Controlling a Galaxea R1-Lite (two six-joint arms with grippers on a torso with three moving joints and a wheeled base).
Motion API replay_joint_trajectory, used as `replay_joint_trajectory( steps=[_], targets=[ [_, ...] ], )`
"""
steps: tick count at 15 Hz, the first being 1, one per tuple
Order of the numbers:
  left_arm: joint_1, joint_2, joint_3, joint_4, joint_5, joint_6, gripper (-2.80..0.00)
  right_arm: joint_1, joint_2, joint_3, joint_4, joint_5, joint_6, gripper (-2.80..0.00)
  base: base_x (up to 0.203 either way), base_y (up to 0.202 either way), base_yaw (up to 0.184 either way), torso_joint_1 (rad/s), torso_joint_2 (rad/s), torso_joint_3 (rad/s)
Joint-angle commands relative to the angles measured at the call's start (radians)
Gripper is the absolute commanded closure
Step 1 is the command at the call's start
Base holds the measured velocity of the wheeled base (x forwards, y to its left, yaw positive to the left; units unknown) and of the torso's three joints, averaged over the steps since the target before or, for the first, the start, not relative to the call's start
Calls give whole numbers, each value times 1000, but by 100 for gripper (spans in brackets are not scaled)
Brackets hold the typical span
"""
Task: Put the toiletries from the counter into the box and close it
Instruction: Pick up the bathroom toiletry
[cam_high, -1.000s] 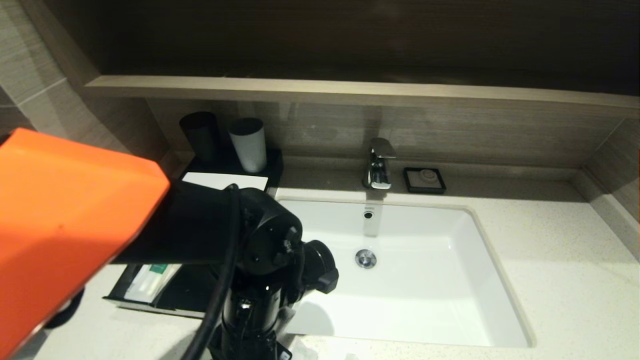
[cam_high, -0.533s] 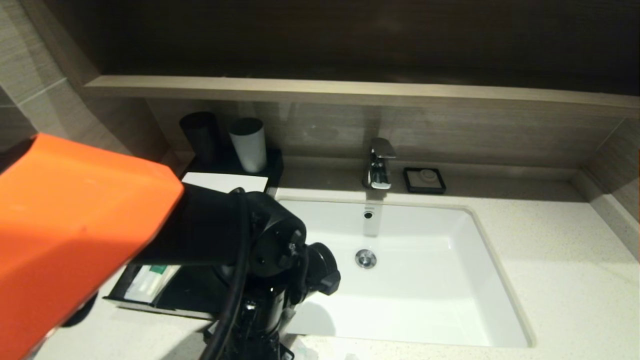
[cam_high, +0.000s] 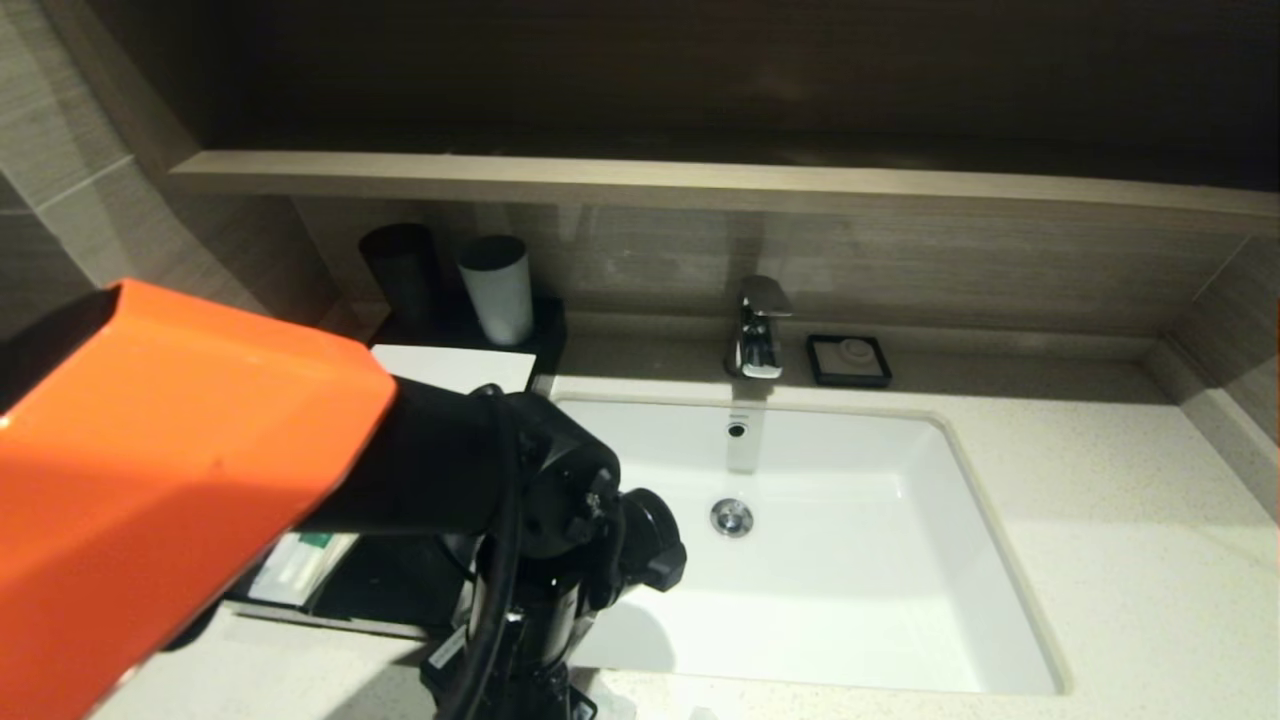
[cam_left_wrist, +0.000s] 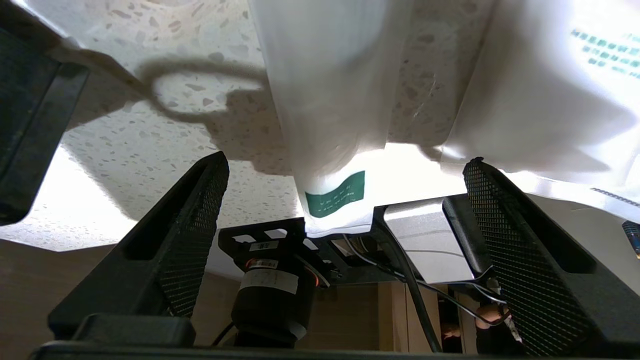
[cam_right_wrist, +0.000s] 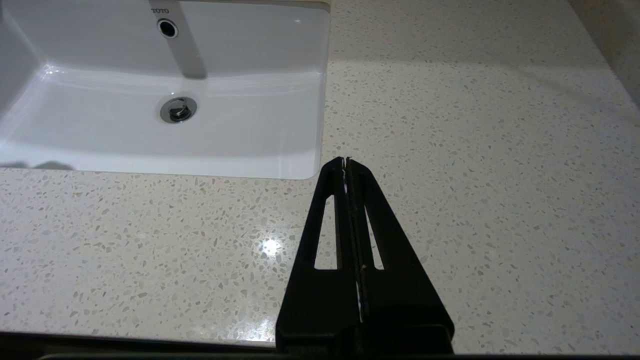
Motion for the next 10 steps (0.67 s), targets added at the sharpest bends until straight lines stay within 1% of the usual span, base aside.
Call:
replay_joint_trajectory(
  steps=[1, 10],
  targets=[
    [0, 5, -1, 6, 1, -3, -280, 0, -1, 0, 1, 0, 0, 0, 0, 0, 0, 0, 0, 0],
    [0, 5, -1, 6, 1, -3, -280, 0, -1, 0, 0, 0, 0, 0, 0, 0, 0, 0, 0, 0]
  ],
)
